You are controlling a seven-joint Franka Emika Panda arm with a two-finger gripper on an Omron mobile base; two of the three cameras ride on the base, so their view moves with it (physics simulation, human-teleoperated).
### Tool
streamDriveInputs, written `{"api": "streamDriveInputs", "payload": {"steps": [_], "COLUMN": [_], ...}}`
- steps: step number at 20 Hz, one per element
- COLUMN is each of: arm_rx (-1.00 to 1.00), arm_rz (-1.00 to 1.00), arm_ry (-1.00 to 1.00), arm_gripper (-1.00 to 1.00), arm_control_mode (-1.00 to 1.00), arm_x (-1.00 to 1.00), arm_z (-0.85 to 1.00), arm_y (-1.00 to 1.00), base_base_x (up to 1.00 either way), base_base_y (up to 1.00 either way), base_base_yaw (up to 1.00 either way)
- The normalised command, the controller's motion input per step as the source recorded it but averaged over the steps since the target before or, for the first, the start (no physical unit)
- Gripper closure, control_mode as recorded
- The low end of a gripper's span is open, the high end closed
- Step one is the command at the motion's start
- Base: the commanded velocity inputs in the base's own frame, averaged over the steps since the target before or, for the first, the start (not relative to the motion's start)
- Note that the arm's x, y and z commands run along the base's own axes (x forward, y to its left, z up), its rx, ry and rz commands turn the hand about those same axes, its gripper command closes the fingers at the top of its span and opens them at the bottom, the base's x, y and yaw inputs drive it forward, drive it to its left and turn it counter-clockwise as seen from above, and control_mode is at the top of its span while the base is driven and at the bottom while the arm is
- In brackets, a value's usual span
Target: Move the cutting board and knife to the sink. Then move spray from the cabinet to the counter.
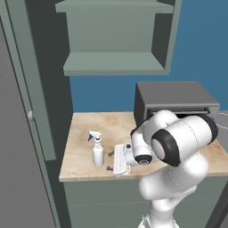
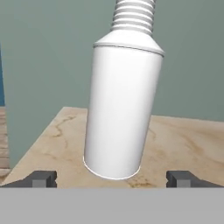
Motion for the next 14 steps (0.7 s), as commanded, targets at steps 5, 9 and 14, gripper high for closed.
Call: {"api": "streamDriveInputs", "payload": {"steps": [5,9,14], "arm_rx": [-0.05,-0.06,-0.08], "arm_rz": [-0.01,-0.03,-0.11], "arm_ry": [0.05,0.13,0.15], "arm_gripper": [-1.00,-1.00,-1.00], "arm_control_mode": [-1.00,-1.00,-1.00], "arm_x": [-0.17,-0.17,-0.25], "arm_z": [0.41,0.50,0.44], "arm_y": [-0.15,-0.07,-0.14], "base_base_x": [0.00,0.00,0.00], "base_base_y": [0.00,0.00,0.00], "base_base_yaw": [0.00,0.00,0.00]}}
